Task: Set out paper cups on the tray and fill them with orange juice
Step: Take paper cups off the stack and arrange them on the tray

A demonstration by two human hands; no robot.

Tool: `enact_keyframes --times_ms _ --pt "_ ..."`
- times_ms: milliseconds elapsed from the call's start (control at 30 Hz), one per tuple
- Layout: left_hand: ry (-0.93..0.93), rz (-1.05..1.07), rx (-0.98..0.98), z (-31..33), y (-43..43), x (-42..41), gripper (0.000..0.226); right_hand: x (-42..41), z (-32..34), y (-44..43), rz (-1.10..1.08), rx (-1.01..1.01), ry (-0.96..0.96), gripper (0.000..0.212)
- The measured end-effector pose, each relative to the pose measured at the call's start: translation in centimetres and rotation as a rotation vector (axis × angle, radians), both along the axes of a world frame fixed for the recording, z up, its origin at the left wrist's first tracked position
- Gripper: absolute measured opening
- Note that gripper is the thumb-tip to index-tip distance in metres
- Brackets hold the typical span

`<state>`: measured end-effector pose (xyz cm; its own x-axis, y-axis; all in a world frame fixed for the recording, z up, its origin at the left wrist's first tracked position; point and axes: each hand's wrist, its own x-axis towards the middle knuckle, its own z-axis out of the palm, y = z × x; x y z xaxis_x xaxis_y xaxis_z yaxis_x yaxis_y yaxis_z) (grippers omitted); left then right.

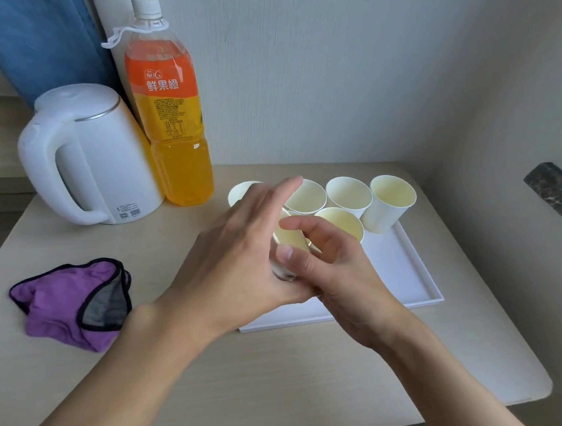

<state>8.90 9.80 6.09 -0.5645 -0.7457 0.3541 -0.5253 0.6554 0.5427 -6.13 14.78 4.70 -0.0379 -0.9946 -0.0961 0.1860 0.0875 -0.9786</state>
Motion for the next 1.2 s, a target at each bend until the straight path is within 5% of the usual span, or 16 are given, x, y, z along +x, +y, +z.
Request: enact_keyframes --times_ms 200,333,533,833,1000,1200 --pt "0.035 0.079 -0.016 -0.1 -0.3 0.2 0.104 -0.2 0.2 -0.3 -0.064 -0.021 -0.174 0.056" --pt "0.099 0.128 -0.001 0.2 -0.2 0.1 0.103 0.0 -0.1 -0.3 -0.091 -0.051 -0.172 0.046" --pt "0.119 0.151 0.011 0.3 -0.2 -0.2 0.1 -0.5 -0.2 -0.4 -0.197 -0.088 -0.079 0.068" --pt "0.136 0.13 0.072 0.5 -0.4 -0.5 0.091 -0.6 0.1 -0.4 -0.351 -0.117 -0.073 0.071" --pt "0.164 0.113 0.103 0.1 -0.4 -0.4 0.087 -1.4 0.2 -0.8 -0.324 -0.088 -0.228 0.106" --pt "0.188 0.111 0.129 0.2 -0.5 -0.3 0.085 -1.7 0.6 -0.5 -0.312 -0.159 -0.192 0.06"
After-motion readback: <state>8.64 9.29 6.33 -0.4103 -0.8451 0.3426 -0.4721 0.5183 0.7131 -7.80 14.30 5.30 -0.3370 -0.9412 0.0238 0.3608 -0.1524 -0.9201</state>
